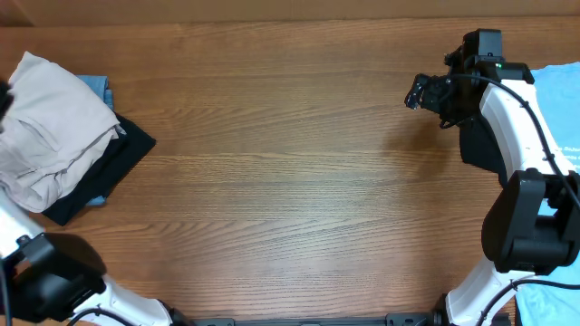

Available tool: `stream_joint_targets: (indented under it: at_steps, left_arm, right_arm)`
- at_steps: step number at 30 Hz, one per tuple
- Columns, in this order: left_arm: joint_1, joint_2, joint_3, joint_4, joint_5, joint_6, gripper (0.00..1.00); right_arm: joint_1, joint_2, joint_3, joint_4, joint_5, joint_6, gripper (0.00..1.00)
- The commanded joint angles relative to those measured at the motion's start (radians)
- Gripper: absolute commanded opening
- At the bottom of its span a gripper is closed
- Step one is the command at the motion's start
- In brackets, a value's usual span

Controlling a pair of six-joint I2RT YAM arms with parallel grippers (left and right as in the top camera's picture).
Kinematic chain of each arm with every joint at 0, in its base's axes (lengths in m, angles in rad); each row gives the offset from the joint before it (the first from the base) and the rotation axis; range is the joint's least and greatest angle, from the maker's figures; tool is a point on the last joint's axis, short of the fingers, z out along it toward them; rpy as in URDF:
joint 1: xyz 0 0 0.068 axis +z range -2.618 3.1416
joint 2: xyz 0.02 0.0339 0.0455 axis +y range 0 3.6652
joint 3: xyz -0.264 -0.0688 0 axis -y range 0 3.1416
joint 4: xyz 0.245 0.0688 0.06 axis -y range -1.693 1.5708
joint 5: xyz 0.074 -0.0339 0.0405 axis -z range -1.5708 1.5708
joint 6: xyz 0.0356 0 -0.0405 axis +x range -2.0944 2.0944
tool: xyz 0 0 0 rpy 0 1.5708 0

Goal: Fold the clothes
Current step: 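Release the shorts and press them onto the pile with the left gripper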

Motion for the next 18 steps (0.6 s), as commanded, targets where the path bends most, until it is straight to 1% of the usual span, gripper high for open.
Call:
stream_joint_targets:
  at_steps: [1, 3, 7, 9, 18]
  left_arm:
    - [-0.104, 0.018, -0.003, -0.006, 0.026, -0.005, 0.69]
    - [-0.177, 0.018, -0.005, -0.006, 0.026, -0.005, 1.00]
    - [-0.269, 0.018, -0.005, -0.006, 0.026, -0.005, 1.00]
    - [-0.289, 0.018, -0.005, -0.006, 0.026, -0.005, 1.00]
    - [-0.293, 0.018, -0.005, -0.006, 0.026, -0.005, 1.00]
  right_arm:
    - [-0.002, -0.010, 0.016, 0.003, -0.006, 0.000, 1.00]
    - [-0.002, -0.010, 0.016, 0.003, -0.006, 0.000, 1.00]
    - [-0.002, -0.010, 0.016, 0.003, -0.006, 0.000, 1.00]
    - [-0.002, -0.010, 0.016, 0.003, -0.006, 0.000, 1.00]
    - [-0.002, -0.010, 0.016, 0.003, -0.006, 0.000, 1.00]
